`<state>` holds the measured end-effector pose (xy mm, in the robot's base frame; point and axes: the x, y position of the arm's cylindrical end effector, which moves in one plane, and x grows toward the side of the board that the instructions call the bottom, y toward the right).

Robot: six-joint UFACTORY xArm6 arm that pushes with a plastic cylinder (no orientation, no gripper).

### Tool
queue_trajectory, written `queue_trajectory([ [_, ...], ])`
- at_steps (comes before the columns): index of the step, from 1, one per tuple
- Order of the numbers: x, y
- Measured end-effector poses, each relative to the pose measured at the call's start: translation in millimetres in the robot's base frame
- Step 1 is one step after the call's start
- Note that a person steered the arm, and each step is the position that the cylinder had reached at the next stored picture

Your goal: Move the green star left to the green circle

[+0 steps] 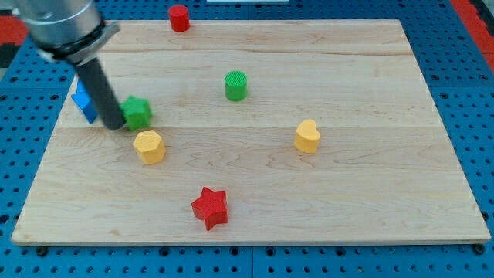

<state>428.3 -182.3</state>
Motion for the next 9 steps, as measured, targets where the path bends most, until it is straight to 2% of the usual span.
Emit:
queue_trajectory([
  [2,-21.6,60.7],
  [3,-23.4,9.0],
  [4,-52.6,51.9],
  [6,-51.7,100.4],
  [9,-52.9,85.0],
])
